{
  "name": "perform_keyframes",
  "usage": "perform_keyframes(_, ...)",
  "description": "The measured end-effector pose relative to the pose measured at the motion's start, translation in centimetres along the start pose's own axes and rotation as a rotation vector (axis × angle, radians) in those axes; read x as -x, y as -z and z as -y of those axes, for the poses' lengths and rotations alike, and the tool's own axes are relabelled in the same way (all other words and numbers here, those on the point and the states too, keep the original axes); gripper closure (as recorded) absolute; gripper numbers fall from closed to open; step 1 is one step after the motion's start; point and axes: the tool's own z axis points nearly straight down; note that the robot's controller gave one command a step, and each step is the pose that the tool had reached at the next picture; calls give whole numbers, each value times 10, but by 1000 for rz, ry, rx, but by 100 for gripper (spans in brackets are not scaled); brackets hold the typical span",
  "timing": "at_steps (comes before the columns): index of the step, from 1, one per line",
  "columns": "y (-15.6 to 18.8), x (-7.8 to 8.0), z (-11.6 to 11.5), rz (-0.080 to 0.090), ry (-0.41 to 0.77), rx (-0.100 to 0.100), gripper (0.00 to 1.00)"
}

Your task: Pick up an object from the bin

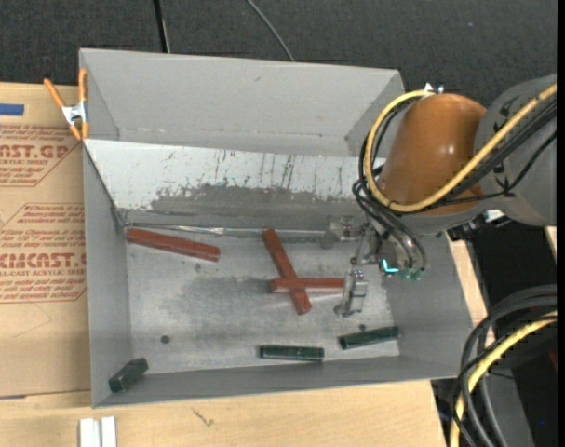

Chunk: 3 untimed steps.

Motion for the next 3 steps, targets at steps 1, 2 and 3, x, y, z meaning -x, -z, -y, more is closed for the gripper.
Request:
perform_keyframes(1, 4, 2, 0, 8, 1, -1, 0)
perform_keyframes(2, -104, 30, 9, 8, -148, -2, 100)
perform_keyframes(3, -106, 30, 8, 11, -149, -1, 100)
